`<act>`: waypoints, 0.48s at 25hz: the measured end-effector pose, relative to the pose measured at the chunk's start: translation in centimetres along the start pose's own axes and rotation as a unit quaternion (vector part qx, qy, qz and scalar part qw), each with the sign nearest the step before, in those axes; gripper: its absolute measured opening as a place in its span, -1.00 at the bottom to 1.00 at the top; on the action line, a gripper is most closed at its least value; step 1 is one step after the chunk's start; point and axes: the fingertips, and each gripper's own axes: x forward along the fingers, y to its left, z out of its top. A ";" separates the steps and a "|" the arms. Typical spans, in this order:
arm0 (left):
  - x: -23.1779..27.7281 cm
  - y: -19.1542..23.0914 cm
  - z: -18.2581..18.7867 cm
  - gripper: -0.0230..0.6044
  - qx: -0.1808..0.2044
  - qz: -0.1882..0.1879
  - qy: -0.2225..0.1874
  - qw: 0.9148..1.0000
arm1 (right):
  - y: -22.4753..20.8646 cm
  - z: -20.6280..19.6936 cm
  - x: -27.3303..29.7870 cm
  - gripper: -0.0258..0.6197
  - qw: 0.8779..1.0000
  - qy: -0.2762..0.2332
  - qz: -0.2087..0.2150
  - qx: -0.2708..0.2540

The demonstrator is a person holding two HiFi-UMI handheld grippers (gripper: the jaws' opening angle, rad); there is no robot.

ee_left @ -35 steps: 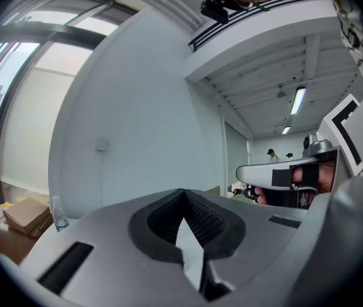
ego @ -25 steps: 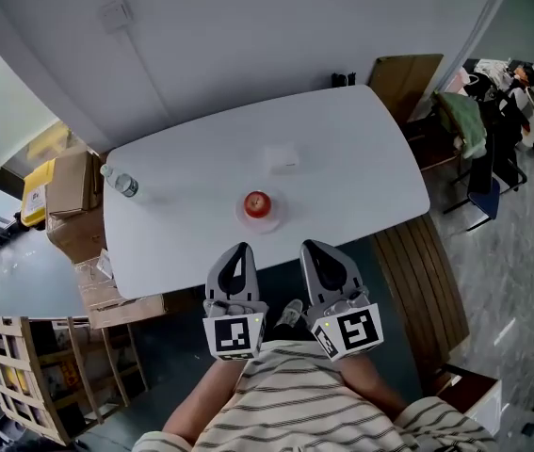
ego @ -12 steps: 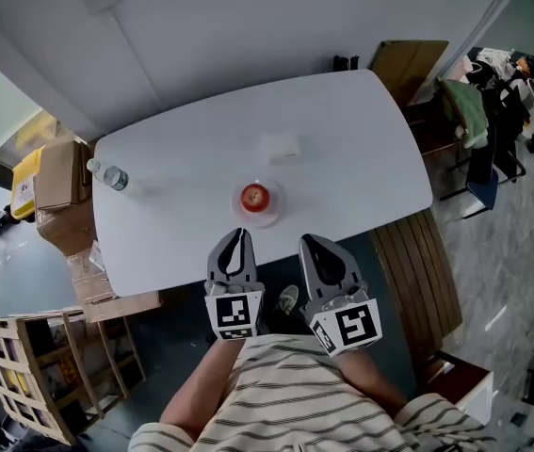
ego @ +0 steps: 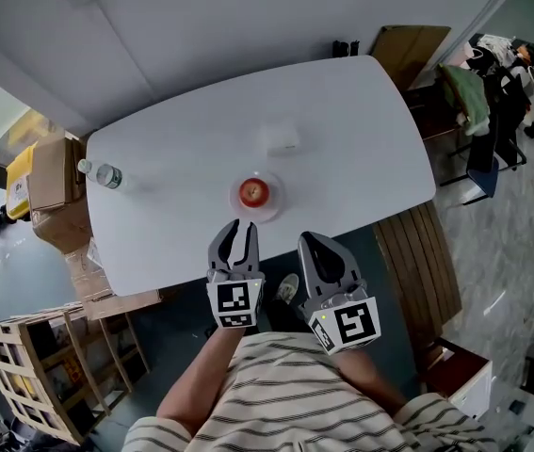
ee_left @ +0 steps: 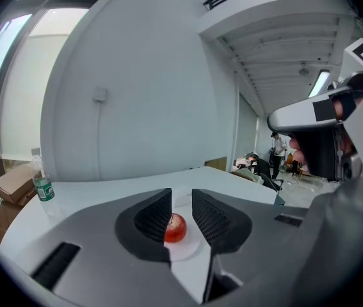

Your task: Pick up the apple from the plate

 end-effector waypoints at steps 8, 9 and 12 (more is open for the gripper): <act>2.7 0.0 -2.4 -0.44 0.013 -0.013 0.024 1.000 | -1.2 -0.5 0.5 -0.88 1.000 0.008 -0.016 0.003; 2.9 0.0 -2.8 -0.40 0.014 -0.014 0.029 0.999 | -1.3 -0.7 0.5 -0.88 1.000 0.010 -0.017 0.004; 3.7 0.1 -4.1 -0.28 0.014 -0.015 0.045 0.999 | -1.3 -1.1 0.7 -0.88 1.000 0.015 -0.018 0.007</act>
